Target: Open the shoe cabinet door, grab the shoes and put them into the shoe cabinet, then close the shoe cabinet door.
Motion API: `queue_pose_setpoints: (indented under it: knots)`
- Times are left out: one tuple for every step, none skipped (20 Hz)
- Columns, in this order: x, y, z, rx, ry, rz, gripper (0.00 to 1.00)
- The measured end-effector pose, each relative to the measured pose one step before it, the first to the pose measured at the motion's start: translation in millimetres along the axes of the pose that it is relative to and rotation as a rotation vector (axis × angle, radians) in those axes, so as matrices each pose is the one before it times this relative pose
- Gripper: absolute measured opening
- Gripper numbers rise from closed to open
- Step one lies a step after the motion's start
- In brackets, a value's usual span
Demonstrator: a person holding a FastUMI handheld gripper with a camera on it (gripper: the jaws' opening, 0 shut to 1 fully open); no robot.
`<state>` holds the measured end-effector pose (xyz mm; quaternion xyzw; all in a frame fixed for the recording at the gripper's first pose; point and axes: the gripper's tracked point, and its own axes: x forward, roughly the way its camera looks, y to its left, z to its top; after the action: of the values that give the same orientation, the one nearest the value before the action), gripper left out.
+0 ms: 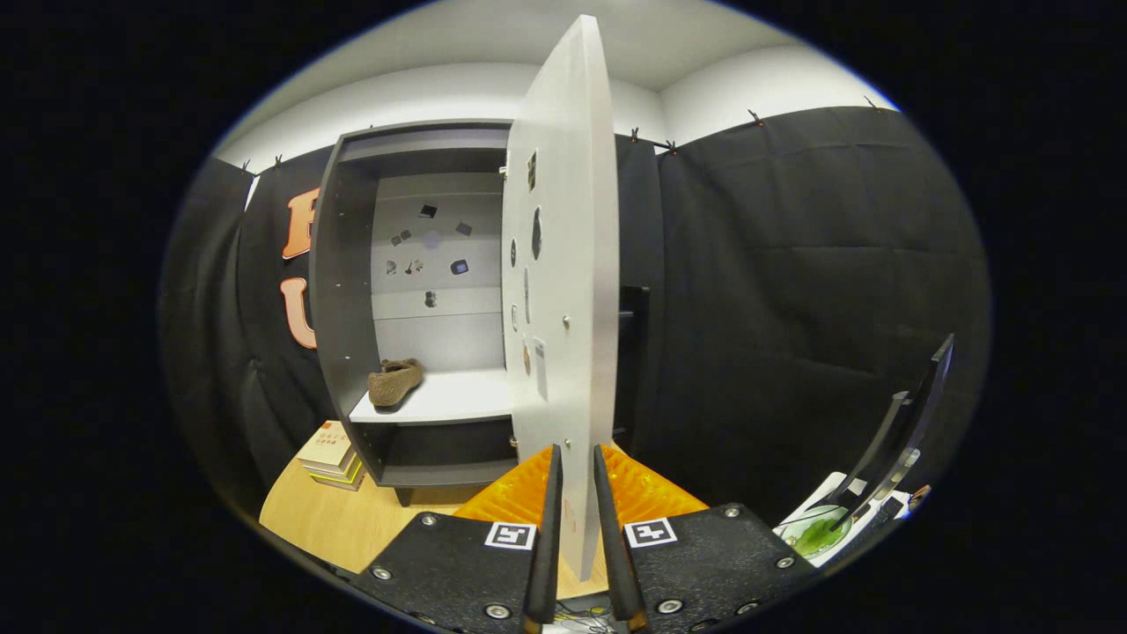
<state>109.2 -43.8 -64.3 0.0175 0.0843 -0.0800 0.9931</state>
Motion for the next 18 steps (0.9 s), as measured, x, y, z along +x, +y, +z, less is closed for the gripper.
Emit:
queue_pose_setpoints:
  knots:
    - [-2.04,5.6,-1.16,-0.00146,0.00179,0.00762,0.23]
    - [-2.37,7.0,-2.85,0.0009,0.00565,0.00951,0.23]
    - [-0.68,6.93,-4.44,0.00112,0.00668,0.00967,0.23]
    - [-0.66,6.03,-5.63,0.0021,0.00887,0.00772,0.23]
    - [1.38,6.81,-8.43,0.00548,0.016,0.0099,0.23]
    - [0.44,8.11,-8.98,0.00727,0.01644,0.01225,0.23]
    - [1.57,9.14,-10.12,0.00625,0.01567,0.01107,0.23]
    - [1.89,8.58,-9.4,0.00674,0.01421,0.01008,0.23]
    - [2.47,10.19,-11.24,0.00454,0.02221,0.01601,0.23]
    - [1.26,9.21,-12.17,0.0035,0.02369,0.01233,0.23]
    - [2.36,10.02,-10.61,0.00258,0.02031,0.01511,0.23]
    - [3.09,9.78,-10.04,0.00048,0.01429,0.01503,0.23]
    - [4.41,9.56,-11.57,-0.00209,0.0189,0.01276,0.23]
    - [3.99,8.68,-11.33,-0.00409,0.02135,0.01236,0.23]
    - [5.89,7.66,-11.42,-0.00367,0.01832,0.00926,0.23]
    - [6.09,8.41,-11.51,0.00168,0.01877,0.01443,0.23]
    - [7.47,8.58,-12.73,0.00711,0.02253,0.01435,0.23]
    - [9.21,6.35,-11.93,0.01122,0.02182,0.00979,0.23]
